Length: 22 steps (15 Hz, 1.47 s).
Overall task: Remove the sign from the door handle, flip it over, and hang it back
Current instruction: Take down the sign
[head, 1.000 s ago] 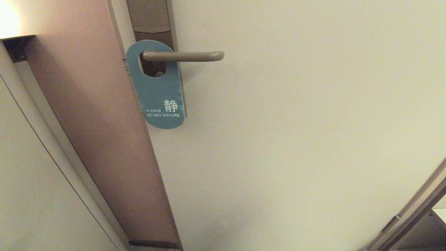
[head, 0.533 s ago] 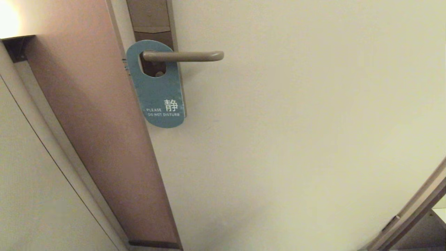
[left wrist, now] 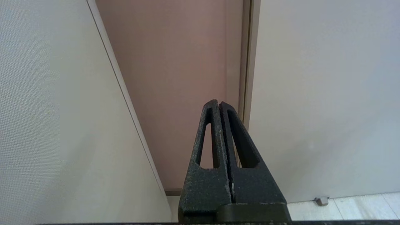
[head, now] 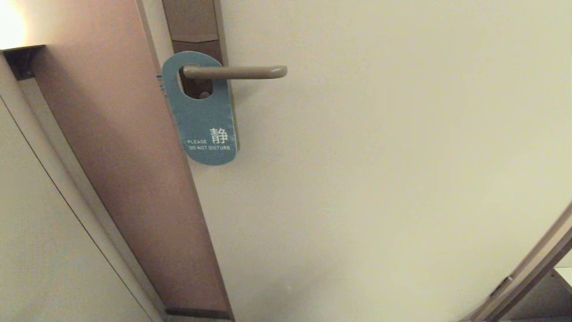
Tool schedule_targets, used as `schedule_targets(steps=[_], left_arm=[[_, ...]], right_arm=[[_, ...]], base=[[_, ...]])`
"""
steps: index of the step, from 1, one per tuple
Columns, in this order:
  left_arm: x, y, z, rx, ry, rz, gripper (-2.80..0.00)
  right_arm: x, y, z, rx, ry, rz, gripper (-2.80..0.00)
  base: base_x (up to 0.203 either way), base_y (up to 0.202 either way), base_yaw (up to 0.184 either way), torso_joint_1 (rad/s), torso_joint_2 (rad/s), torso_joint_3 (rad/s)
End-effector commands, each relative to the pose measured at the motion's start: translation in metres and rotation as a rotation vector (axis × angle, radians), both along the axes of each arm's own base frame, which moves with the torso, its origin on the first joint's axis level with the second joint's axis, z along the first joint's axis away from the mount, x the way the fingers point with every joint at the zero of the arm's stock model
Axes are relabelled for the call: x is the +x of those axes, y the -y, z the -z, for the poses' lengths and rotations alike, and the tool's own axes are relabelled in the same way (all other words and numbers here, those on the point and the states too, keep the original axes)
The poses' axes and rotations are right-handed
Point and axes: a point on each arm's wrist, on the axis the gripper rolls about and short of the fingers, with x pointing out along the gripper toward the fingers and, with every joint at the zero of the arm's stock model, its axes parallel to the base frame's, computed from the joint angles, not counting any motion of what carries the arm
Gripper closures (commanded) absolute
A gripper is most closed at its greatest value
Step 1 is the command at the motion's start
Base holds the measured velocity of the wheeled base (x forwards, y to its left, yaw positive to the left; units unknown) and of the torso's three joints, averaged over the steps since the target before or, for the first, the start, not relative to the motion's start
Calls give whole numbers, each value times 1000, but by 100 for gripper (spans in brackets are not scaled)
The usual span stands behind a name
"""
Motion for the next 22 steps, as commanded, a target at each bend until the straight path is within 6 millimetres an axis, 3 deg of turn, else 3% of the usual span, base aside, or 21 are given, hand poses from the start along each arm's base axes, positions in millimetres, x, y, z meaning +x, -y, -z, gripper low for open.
schedule_targets(steps=[1,4,9,12,15,18,22], left_arm=[[0,0,0,9,-2,2,0],[-1,0,-22,4,5,25,0],[29,1,-96,-87,-104,66,0],[65,3,-129,-153,-192,77,0],[106,7,-146,-214,-258,141,0],[148,11,-153,-259,-310,287,0],[206,6,-157,-316,-342,620,0]], right_arm=[[0,0,0,0,0,-1,0],[0,0,0,0,0,-1,0],[0,0,0,0,0,-1,0],[0,0,0,0,0,-1,0],[0,0,0,0,0,-1,0],[0,0,0,0,0,-1,0],[0,0,0,0,0,-1,0]], base=[[0,0,0,0,0,0],[0,0,0,0,0,0],[0,0,0,0,0,0],[0,0,0,0,0,0],[0,0,0,0,0,0],[0,0,0,0,0,0],[0,0,0,0,0,0]])
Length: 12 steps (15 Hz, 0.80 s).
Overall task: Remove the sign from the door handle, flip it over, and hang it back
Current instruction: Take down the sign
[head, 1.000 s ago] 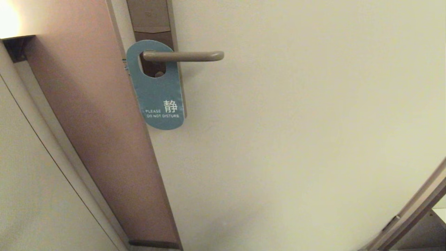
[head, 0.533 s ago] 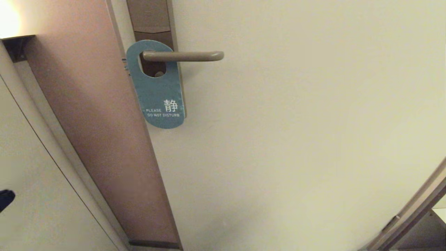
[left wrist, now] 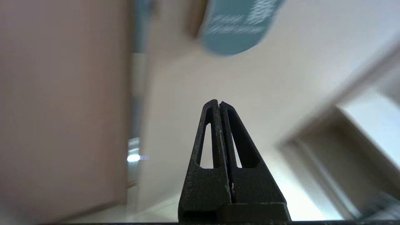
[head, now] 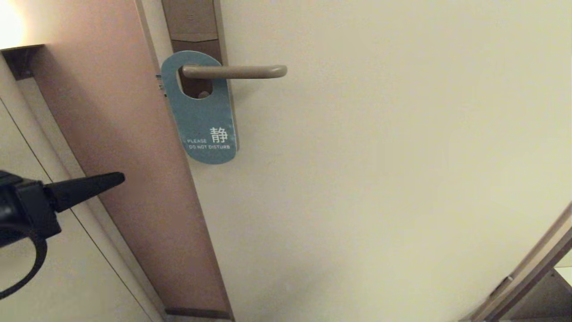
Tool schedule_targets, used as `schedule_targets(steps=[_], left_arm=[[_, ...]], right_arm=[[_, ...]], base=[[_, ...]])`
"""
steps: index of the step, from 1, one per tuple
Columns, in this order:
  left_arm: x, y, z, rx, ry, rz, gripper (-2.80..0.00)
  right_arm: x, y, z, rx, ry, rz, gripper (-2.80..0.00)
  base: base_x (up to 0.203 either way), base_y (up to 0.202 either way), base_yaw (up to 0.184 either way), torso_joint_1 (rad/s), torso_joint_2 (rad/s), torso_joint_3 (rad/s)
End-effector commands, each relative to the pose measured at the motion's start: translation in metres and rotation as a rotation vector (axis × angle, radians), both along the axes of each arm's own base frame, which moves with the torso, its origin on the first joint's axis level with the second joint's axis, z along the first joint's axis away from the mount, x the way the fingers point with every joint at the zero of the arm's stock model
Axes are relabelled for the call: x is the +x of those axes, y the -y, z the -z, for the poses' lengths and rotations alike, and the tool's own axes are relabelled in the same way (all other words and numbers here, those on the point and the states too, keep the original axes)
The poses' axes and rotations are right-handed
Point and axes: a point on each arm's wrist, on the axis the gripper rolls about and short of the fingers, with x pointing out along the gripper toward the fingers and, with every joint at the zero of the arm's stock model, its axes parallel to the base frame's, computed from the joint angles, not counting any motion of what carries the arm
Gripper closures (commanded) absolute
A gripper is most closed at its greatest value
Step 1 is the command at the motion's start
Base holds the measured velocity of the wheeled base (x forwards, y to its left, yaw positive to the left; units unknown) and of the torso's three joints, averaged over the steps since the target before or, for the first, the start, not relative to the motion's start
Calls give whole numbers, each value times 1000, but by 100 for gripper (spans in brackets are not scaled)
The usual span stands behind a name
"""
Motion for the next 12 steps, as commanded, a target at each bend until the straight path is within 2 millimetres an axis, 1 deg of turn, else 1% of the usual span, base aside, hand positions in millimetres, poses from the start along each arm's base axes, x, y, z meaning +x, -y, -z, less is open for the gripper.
schedule_targets(steps=[1,3,5,6,9,12], left_arm=[[40,-8,10,-51,-60,173,0],[60,-22,9,-89,0,365,0],[67,-38,8,-131,39,562,0],[70,-44,9,-144,48,619,0],[75,-47,9,-150,53,658,0],[86,-49,11,-152,56,676,0]], right_arm=[[0,0,0,0,0,1,0],[0,0,0,0,0,0,0],[0,0,0,0,0,1,0],[0,0,0,0,0,0,0],[0,0,0,0,0,1,0],[0,0,0,0,0,0,0]], base=[[0,0,0,0,0,0],[0,0,0,0,0,0],[0,0,0,0,0,0],[0,0,0,0,0,0],[0,0,0,0,0,0],[0,0,0,0,0,0]])
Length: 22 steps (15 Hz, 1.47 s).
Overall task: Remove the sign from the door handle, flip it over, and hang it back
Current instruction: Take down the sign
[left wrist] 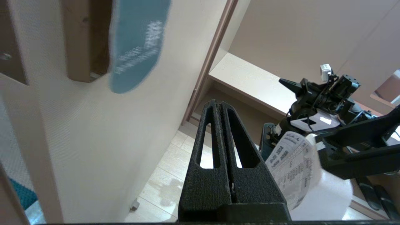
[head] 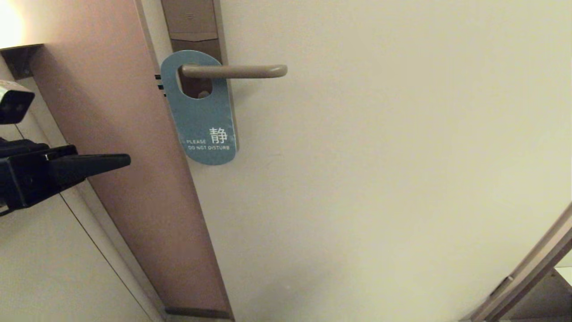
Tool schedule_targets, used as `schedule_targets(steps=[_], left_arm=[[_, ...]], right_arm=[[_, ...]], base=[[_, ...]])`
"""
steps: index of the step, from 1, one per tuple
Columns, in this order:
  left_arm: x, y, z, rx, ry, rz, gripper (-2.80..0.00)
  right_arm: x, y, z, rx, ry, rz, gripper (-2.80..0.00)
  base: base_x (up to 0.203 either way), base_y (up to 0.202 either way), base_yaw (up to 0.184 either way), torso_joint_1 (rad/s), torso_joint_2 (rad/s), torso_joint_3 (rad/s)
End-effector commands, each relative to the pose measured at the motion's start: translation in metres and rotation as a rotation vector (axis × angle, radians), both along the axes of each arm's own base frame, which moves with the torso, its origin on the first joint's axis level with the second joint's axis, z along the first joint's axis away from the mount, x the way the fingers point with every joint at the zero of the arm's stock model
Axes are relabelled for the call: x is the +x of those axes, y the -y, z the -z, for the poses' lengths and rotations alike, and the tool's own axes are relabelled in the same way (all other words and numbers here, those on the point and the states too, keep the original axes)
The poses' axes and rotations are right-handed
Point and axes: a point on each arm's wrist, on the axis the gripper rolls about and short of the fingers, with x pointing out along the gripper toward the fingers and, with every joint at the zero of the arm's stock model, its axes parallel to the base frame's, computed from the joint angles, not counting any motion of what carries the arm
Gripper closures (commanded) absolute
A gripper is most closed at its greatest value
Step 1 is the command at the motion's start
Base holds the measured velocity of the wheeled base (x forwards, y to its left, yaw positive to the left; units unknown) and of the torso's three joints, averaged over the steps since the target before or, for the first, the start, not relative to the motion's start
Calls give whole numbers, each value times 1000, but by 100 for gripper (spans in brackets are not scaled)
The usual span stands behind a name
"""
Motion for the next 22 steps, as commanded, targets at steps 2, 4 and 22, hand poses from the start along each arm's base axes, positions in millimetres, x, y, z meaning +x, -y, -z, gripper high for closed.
schedule_targets(steps=[2,4,22], left_arm=[[11,-3,5,3,17,11,0],[13,-2,4,12,49,13,-280],[62,3,12,56,233,60,-280]], right_arm=[[0,0,0,0,0,-1,0],[0,0,0,0,0,-2,0],[0,0,0,0,0,1,0]], base=[[0,0,0,0,0,0],[0,0,0,0,0,0],[0,0,0,0,0,0]])
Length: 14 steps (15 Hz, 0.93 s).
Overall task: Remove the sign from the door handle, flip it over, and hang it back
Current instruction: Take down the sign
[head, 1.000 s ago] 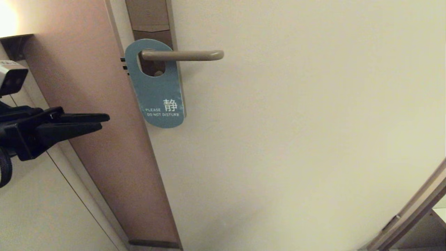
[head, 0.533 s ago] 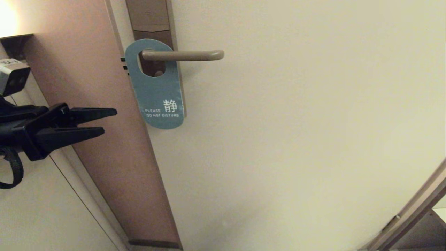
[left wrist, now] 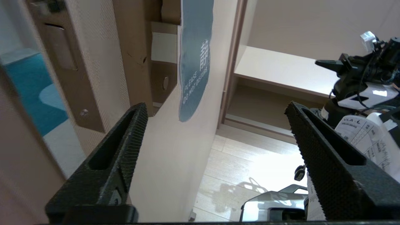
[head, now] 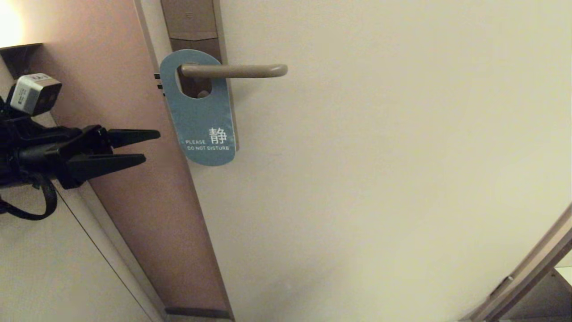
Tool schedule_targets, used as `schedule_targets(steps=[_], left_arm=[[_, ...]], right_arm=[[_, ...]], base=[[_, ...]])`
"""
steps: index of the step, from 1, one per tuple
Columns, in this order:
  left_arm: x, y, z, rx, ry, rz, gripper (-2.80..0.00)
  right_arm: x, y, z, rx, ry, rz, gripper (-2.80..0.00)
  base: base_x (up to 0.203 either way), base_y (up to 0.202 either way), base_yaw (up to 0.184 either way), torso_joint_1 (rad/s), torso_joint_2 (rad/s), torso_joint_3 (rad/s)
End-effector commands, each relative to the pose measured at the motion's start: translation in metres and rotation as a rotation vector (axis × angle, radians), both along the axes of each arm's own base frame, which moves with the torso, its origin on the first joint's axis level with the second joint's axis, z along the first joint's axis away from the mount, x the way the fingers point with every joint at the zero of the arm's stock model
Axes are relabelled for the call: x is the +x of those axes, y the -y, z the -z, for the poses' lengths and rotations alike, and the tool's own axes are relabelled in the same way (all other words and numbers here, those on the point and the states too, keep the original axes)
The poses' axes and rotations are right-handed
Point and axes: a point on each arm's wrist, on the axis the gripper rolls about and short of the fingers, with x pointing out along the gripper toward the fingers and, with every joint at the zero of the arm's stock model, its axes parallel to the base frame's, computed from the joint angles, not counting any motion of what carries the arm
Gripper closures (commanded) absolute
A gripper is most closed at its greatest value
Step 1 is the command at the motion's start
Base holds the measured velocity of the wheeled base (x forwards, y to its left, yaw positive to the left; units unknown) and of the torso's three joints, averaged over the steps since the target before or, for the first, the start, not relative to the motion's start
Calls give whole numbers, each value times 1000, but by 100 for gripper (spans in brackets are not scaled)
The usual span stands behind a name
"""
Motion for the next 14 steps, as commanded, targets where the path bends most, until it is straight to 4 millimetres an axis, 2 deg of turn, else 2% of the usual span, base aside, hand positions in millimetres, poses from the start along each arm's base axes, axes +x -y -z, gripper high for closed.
schedule_targets(steps=[1,8,14], left_arm=[[8,4,8,-2,-13,26,-280],[16,28,12,-5,-26,103,-280],[27,44,1,-1,16,121,-280]], right_arm=[[0,0,0,0,0,-1,0],[0,0,0,0,0,-2,0],[0,0,0,0,0,-2,0]], base=[[0,0,0,0,0,0],[0,0,0,0,0,0],[0,0,0,0,0,0]])
